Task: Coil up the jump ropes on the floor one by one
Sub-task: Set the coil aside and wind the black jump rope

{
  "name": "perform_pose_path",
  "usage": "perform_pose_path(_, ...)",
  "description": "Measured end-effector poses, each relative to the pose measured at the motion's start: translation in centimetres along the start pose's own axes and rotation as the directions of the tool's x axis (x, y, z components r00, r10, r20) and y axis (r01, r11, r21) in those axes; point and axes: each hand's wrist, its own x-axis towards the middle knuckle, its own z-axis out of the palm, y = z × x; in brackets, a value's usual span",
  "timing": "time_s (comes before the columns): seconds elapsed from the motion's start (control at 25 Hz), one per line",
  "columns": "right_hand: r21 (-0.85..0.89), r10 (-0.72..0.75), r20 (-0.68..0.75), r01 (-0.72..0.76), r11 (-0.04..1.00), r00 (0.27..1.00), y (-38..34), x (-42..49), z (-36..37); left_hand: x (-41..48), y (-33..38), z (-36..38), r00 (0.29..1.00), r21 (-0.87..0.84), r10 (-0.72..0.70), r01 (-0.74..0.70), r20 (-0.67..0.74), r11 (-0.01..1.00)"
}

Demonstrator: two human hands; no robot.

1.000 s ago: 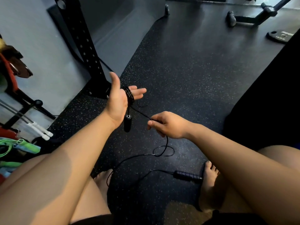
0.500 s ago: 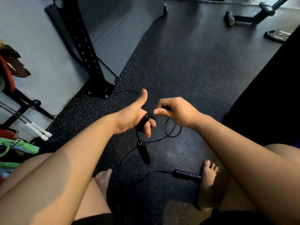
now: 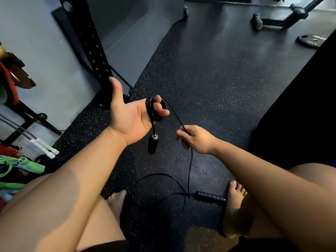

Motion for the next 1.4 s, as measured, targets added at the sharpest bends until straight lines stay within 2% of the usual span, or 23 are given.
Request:
perform_pose_path(0.08, -0.026, 0.052, 0.133, -0.049, 0.998, 0.990, -0.1, 0.1, 0.8, 0.2, 0.0, -0.3, 0.993, -0.047, 0.111, -0.113, -0.041, 0.992)
perform_pose_path(0.2, -0.038, 0.048, 0.220, -0.041, 0.998, 0.974, -1.7, -0.1, 1.2, 0.7, -0.1, -0.6, 0.976, -0.017, 0.187, -0.190, -0.112, 0.982)
perform_pose_path(0.32, -0.165, -0.065, 0.253, 0.110, 0.980, 0.965, -4.3, -0.8, 1.0, 1.4, -0.8, -0.9, 0.952, 0.222, 0.198, -0.146, -0.234, 0.964)
perform_pose_path(0.4, -0.215, -0.165, 0.203, 0.208, 0.954, 0.965, -5.6, -1.0, 0.5, 1.9, -1.5, -1.1, 0.937, 0.447, 0.171, -0.019, -0.304, 0.895)
perform_pose_path(0.48, -0.238, -0.268, 0.132, 0.293, 0.926, 0.954, -6.4, -1.0, -0.3, 2.2, -2.5, -1.6, 0.966, 0.623, 0.043, 0.131, -0.256, 0.771)
perform_pose_path(0.56, -0.256, -0.343, 0.053, 0.345, 0.903, 0.938, -6.6, -0.9, -1.6, 1.9, -3.2, -1.9, 0.976, 0.738, -0.145, 0.219, -0.164, 0.638)
perform_pose_path(0.68, -0.249, -0.351, -0.066, 0.325, 0.912, 0.934, -5.7, -0.7, -3.6, 1.2, -3.3, -0.7, 0.937, 0.794, -0.341, 0.268, -0.081, 0.546)
perform_pose_path(0.88, -0.006, -0.257, -0.160, 0.259, 0.966, 0.953, -3.7, -0.3, -3.9, 0.8, -2.7, 0.5, 0.930, 0.710, -0.368, 0.269, -0.015, 0.650)
perform_pose_path(1.08, 0.167, -0.118, -0.155, 0.144, 0.975, 0.981, -1.8, 0.3, -2.5, 1.1, -2.2, 0.9, 0.940, 0.543, -0.337, 0.262, 0.042, 0.798)
perform_pose_path(1.2, 0.248, -0.033, -0.083, 0.052, 0.967, 0.996, -1.2, 0.1, -0.8, 1.1, -1.9, 0.8, 0.964, 0.389, -0.255, 0.210, 0.068, 0.897)
perform_pose_path(1.28, 0.252, 0.012, 0.004, -0.013, 0.968, 1.000, -1.2, -0.2, 0.4, 1.0, -1.8, 0.7, 0.982, 0.274, -0.180, 0.157, 0.061, 0.949)
perform_pose_path(1.4, 0.124, 0.024, 0.090, -0.035, 0.992, 0.996, -1.5, -0.2, 1.3, 1.0, -1.6, 0.4, 0.999, 0.121, -0.047, 0.047, 0.003, 0.992)
